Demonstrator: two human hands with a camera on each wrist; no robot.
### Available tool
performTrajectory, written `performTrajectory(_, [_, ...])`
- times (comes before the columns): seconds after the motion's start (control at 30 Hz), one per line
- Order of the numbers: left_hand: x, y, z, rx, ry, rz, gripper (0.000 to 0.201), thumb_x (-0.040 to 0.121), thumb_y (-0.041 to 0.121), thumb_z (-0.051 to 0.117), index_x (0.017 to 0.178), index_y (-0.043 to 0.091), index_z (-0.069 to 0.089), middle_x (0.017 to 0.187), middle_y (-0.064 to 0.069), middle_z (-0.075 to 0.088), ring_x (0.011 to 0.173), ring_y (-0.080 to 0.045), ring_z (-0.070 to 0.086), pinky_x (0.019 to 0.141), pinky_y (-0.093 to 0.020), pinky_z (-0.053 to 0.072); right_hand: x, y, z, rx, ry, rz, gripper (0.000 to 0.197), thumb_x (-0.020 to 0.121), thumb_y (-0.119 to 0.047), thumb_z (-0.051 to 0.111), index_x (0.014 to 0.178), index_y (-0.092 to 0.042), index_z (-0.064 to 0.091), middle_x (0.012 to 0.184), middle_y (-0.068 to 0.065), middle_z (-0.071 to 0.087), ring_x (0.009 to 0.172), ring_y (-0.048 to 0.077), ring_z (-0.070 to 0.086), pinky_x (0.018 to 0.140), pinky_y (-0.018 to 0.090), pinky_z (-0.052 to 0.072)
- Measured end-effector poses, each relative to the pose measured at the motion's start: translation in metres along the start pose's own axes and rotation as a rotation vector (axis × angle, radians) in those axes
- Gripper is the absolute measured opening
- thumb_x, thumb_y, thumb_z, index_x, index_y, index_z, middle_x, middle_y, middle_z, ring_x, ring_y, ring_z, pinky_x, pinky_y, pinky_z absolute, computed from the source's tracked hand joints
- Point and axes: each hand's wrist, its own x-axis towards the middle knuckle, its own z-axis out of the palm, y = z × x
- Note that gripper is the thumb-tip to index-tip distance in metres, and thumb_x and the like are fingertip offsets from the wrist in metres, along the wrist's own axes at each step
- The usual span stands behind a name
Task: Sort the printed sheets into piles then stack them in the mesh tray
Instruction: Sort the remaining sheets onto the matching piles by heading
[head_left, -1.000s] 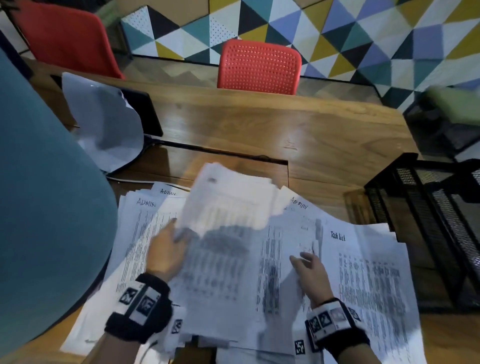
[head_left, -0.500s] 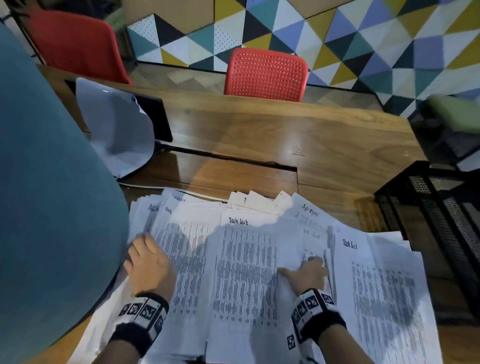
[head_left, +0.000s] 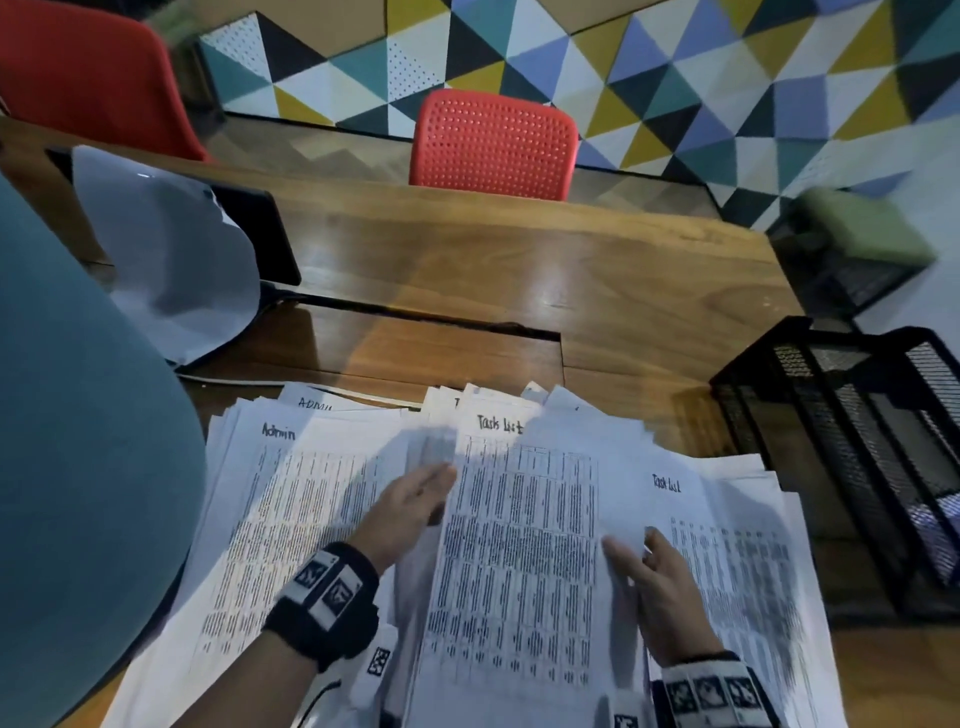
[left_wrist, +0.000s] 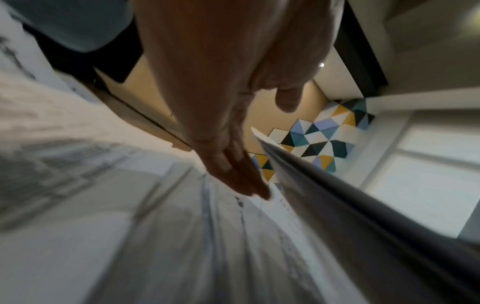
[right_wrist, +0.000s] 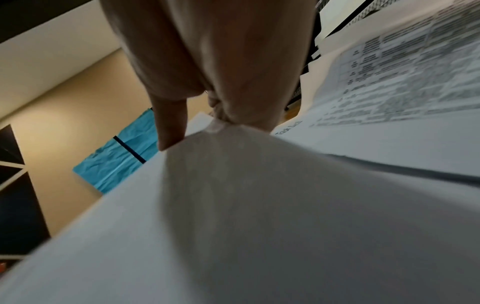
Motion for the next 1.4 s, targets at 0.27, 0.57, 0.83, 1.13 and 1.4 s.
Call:
performTrajectory(0.27, [0.015,-0.011,0.025,0.023,0.051,-0.011,0.025,0.098,0.021,0.059,0.112,0.003,0.07,0.102,-0.004,0.073,0.094,-0.015,0.067,0.095,-0.033,0.051,-0.002,0.022,-0.016,-0.01,0.067,0.072,0.034,0.084,-0.033,0.071,0.102,-0.004,0.07,0.099,0.024,0.071,0.091,0.043,0.067,0.084,0.056,0.051])
performTrajectory(0.57, [0.019,-0.041,0.028,0.251,0.33,-0.081,0.016,0.097,0.014,0.059,0.108,0.005,0.067,0.078,-0.002,0.064,0.055,-0.011,0.052,0.045,-0.016,0.042,0.029,0.062,-0.021,-0.384,0.349,0.084,0.017,0.088,-0.018,0.066,0.089,-0.001,0.062,0.084,0.013,0.065,0.085,0.035,0.063,0.078,0.044,0.051])
performTrajectory(0.83, [0.02,-0.041,0.032,0.185,0.458,-0.003,0.024,0.094,0.007,0.06,0.104,0.015,0.04,0.093,-0.001,0.05,0.071,-0.015,0.052,0.065,-0.026,0.043,0.019,0.044,-0.018,-0.33,0.277,-0.005,0.046,0.097,-0.033,0.051,0.063,-0.001,0.046,0.06,0.01,0.042,0.065,0.019,0.036,0.06,0.03,0.03])
performTrajectory(1.13, [0.023,-0.033,0.035,0.651,0.338,-0.078,0.019,0.098,0.038,0.056,0.11,0.024,0.055,0.082,0.006,0.064,0.057,-0.006,0.054,0.053,-0.019,0.038,0.031,0.067,-0.027,-0.018,0.308,0.194,0.024,0.086,0.008,0.05,0.091,-0.009,0.067,0.097,0.022,0.07,0.077,0.02,0.062,0.068,0.029,0.05])
performTrajectory(1.4, [0.023,-0.032,0.037,0.579,0.327,-0.083,0.031,0.096,0.038,0.058,0.12,0.019,0.053,0.119,-0.002,0.065,0.09,-0.016,0.062,0.08,-0.027,0.047,0.029,0.066,-0.027,0.1,0.332,0.182,0.045,0.083,0.01,0.04,0.049,-0.005,0.065,0.049,0.011,0.057,0.041,0.012,0.05,0.038,0.015,0.036])
